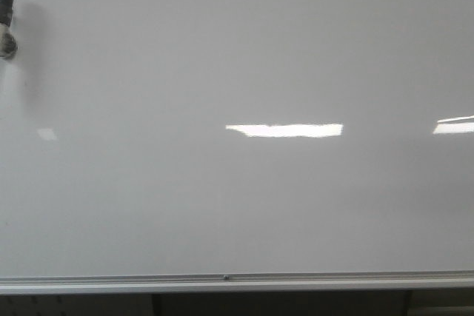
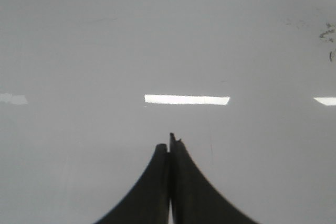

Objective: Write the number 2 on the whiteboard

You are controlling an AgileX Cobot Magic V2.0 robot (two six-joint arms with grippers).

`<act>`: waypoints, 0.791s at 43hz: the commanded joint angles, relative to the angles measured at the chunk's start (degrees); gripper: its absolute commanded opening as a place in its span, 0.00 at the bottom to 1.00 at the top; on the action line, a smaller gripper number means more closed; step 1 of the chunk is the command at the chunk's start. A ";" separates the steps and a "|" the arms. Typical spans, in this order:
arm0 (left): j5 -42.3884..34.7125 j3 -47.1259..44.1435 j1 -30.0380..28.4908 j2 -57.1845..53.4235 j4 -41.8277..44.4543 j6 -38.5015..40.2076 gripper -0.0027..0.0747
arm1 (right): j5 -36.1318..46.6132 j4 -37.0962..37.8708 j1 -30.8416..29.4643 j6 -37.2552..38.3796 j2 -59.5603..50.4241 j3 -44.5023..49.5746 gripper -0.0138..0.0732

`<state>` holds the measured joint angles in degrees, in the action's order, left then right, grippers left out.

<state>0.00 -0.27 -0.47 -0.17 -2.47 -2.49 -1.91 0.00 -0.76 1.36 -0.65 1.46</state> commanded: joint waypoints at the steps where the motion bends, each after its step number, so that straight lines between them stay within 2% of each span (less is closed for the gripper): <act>1: -4.39 -1.99 -0.05 -1.61 -0.43 0.48 0.01 | 4.70 0.00 -0.22 -0.07 -0.99 -0.16 0.08; 34: -5.39 -1.99 -0.05 -1.61 -0.43 0.48 0.01 | 6.07 0.00 -0.21 -0.07 -0.99 -0.16 0.08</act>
<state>0.00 -0.27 -0.47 -0.17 -2.47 -2.49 -1.39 0.00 -0.76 1.36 -0.65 1.46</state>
